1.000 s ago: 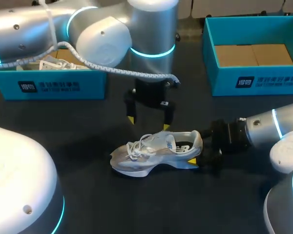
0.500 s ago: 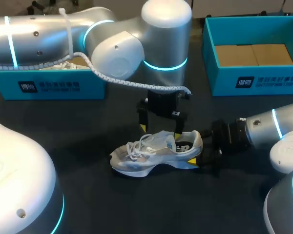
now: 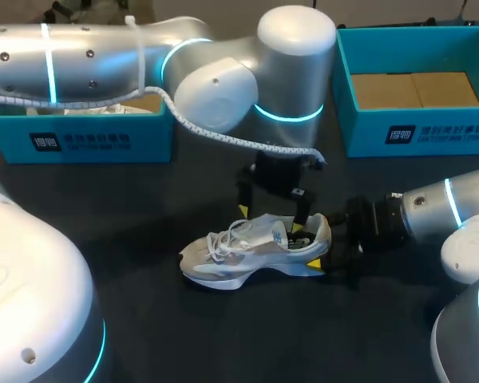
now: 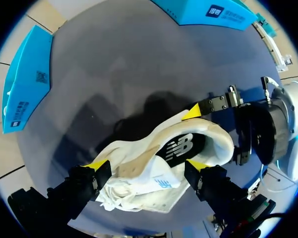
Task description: Take the shoe out of the shoebox, open the shoe tongue, remove and reinsert the insole, then place the shoe into the shoebox
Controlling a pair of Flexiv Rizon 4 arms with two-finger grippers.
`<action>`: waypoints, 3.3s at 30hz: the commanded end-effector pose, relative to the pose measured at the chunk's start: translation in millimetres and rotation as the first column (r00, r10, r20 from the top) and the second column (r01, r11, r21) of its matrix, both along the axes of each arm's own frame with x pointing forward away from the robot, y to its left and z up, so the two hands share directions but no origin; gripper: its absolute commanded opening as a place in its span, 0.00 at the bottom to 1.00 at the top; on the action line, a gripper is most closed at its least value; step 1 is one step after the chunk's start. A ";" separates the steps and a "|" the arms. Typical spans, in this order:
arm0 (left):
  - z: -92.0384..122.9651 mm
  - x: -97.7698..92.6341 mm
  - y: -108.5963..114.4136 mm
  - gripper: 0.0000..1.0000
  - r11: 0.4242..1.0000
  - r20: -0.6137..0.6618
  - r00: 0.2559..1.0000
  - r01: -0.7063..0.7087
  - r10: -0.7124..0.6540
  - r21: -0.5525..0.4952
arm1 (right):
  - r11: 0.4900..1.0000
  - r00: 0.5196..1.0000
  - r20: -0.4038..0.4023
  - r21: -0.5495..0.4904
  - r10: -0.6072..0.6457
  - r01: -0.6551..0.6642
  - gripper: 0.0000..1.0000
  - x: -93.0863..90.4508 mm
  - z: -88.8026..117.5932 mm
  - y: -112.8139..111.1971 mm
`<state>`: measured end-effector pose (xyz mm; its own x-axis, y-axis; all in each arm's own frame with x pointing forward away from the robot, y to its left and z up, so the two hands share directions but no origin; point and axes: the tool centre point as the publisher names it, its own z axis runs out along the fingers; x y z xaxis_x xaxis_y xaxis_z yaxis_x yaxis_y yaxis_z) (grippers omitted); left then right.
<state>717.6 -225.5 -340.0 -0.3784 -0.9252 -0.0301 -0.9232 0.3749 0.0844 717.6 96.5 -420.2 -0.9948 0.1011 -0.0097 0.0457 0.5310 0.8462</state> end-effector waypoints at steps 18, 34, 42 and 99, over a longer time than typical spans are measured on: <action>-18.5 -14.7 -5.5 1.00 0.991 0.098 0.994 -0.066 0.055 0.113 | 1.000 1.000 -0.001 -0.007 -0.001 0.001 0.00 -0.4 -4.8 6.4; -2.8 -21.0 25.0 1.00 0.952 0.178 0.963 -0.237 0.203 0.193 | 1.000 1.000 -0.001 -0.007 -0.001 0.001 0.00 -0.4 -4.8 6.4; 0.1 -26.0 33.7 1.00 0.939 0.157 0.953 -0.287 0.259 0.188 | 1.000 1.000 -0.001 -0.007 -0.001 0.001 0.00 -0.4 -4.8 6.4; 25.4 -46.2 110.5 0.00 0.946 0.046 0.944 -0.325 0.325 -0.026 | 1.000 1.000 -0.001 -0.007 -0.001 0.001 0.00 -0.4 -4.8 6.4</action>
